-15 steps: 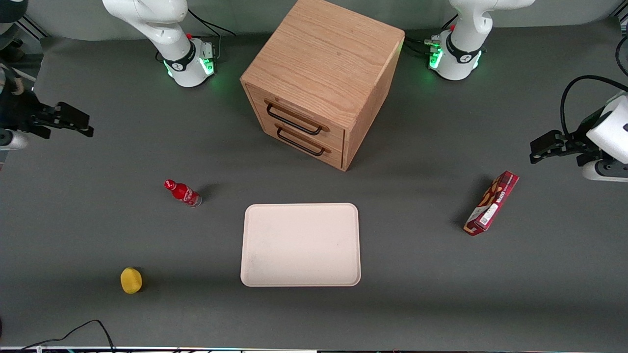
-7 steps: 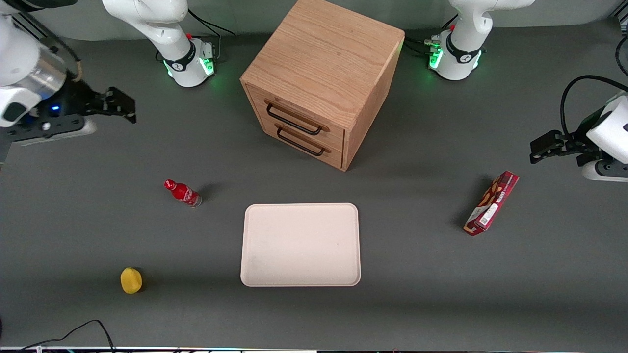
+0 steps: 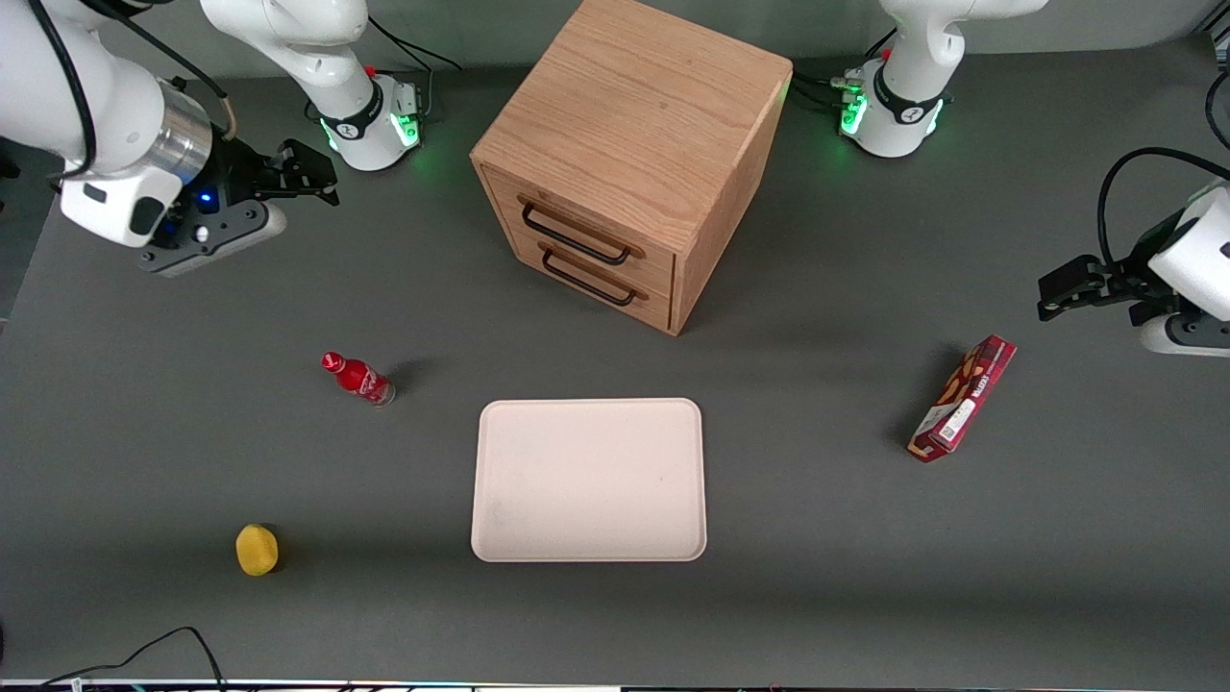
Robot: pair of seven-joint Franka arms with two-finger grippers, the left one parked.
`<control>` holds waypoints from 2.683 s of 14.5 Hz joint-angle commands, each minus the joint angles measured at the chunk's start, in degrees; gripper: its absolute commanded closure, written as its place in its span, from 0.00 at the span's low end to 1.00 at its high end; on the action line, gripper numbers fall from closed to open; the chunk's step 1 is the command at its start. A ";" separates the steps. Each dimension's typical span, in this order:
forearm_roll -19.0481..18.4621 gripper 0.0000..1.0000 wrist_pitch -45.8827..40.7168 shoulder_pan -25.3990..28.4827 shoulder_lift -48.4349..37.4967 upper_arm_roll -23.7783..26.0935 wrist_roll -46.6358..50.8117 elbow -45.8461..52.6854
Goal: Open upper drawer
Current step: 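Move the right gripper toward the cabinet's upper drawer handle, then lower the right gripper onto the upper drawer's black handle and close it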
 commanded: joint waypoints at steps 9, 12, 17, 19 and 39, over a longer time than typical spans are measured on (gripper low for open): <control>1.77 0.00 6.77 10.02 9.27 4.82 -4.97 1.48; 2.12 0.00 7.83 11.34 11.65 4.82 -9.09 1.92; 3.60 0.00 11.25 12.85 15.43 4.82 -10.25 1.83; 5.81 0.00 14.06 13.11 17.01 4.90 -10.25 1.57; 5.02 0.00 22.24 20.41 25.19 4.82 -10.16 0.61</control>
